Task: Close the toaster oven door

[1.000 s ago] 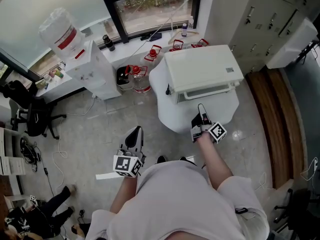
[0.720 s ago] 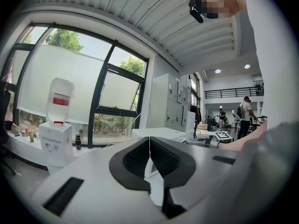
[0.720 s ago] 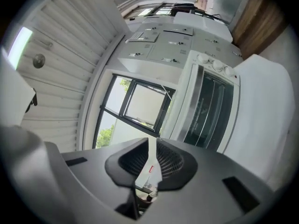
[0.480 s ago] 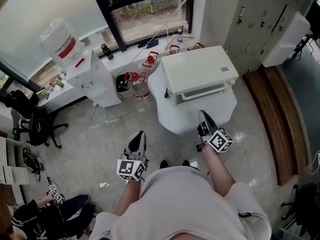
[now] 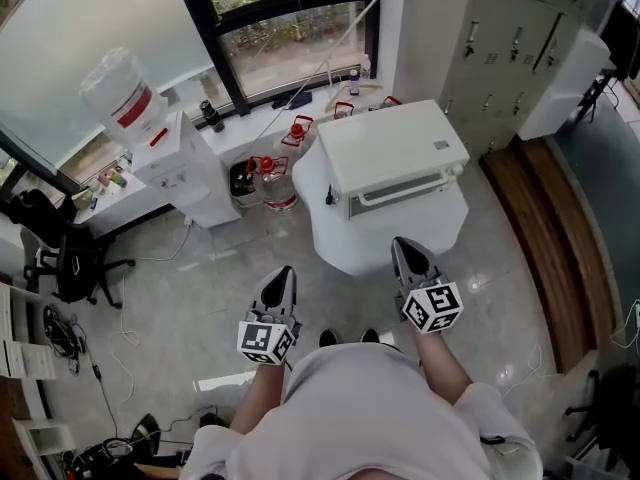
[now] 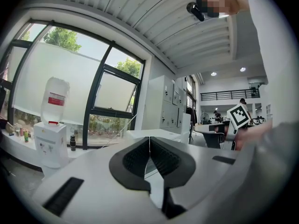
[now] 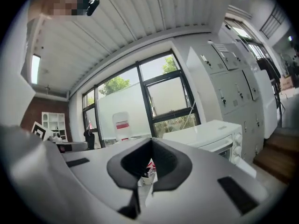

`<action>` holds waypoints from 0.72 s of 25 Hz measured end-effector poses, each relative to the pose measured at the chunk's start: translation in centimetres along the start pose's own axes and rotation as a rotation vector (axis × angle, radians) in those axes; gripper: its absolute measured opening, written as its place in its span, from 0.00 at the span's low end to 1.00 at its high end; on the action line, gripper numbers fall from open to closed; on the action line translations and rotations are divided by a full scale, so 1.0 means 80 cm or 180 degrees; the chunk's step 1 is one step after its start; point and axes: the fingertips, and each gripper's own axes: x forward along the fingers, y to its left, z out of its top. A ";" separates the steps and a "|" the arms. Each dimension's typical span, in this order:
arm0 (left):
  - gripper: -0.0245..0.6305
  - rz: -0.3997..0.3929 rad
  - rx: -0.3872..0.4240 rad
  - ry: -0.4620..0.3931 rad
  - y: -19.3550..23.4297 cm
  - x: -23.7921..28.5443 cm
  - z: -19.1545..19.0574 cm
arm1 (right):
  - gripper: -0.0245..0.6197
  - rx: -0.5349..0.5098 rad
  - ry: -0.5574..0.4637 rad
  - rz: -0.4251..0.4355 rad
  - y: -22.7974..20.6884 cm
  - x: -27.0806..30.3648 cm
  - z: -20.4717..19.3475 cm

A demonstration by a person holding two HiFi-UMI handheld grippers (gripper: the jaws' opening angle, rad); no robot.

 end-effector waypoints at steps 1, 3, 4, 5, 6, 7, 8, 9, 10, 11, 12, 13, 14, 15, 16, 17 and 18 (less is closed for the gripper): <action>0.07 -0.0004 -0.0001 -0.0001 0.000 -0.001 0.001 | 0.05 -0.0093 0.0017 -0.0006 0.005 -0.002 0.002; 0.07 -0.0012 -0.0005 -0.0007 -0.001 -0.003 0.001 | 0.05 -0.0243 0.0041 -0.0014 0.015 -0.007 0.005; 0.07 -0.0016 -0.0005 -0.0011 -0.002 -0.004 0.001 | 0.05 -0.0286 0.0047 -0.0016 0.018 -0.010 0.005; 0.07 -0.0020 -0.0003 -0.0014 -0.004 -0.005 0.000 | 0.05 -0.0306 0.0050 -0.0018 0.020 -0.013 0.005; 0.07 -0.0024 0.0002 -0.0016 -0.005 -0.006 0.000 | 0.05 -0.0312 0.0053 -0.0018 0.021 -0.016 0.004; 0.07 -0.0026 0.0008 -0.0018 -0.007 -0.007 0.000 | 0.05 -0.0315 0.0058 -0.0017 0.022 -0.018 0.003; 0.07 -0.0028 0.0012 -0.0021 -0.008 -0.007 0.000 | 0.05 -0.0315 0.0065 -0.0014 0.023 -0.021 0.002; 0.07 -0.0028 0.0015 -0.0024 -0.009 -0.008 0.001 | 0.05 -0.0311 0.0073 -0.0010 0.023 -0.022 0.001; 0.07 -0.0029 0.0018 -0.0028 -0.009 -0.009 0.001 | 0.05 -0.0305 0.0081 -0.0007 0.024 -0.024 0.000; 0.07 -0.0028 0.0019 -0.0030 -0.010 -0.011 0.001 | 0.05 -0.0302 0.0089 -0.0005 0.025 -0.025 -0.002; 0.07 -0.0026 0.0021 -0.0033 -0.010 -0.013 0.001 | 0.05 -0.0303 0.0096 -0.0004 0.026 -0.027 -0.003; 0.07 -0.0023 0.0022 -0.0035 -0.010 -0.015 0.000 | 0.05 -0.0304 0.0099 -0.0003 0.027 -0.029 -0.004; 0.07 -0.0019 0.0025 -0.0038 -0.011 -0.018 0.000 | 0.05 -0.0306 0.0097 -0.0004 0.029 -0.031 -0.004; 0.07 -0.0013 0.0028 -0.0042 -0.011 -0.020 0.000 | 0.05 -0.0313 0.0094 -0.0005 0.030 -0.033 -0.004; 0.07 -0.0007 0.0031 -0.0047 -0.011 -0.021 0.001 | 0.05 -0.0328 0.0091 -0.0009 0.031 -0.035 -0.003; 0.07 -0.0004 0.0032 -0.0052 -0.011 -0.022 0.001 | 0.05 -0.0342 0.0088 -0.0014 0.032 -0.037 -0.002; 0.07 -0.0005 0.0029 -0.0056 -0.011 -0.023 0.001 | 0.05 -0.0351 0.0085 -0.0019 0.032 -0.038 -0.002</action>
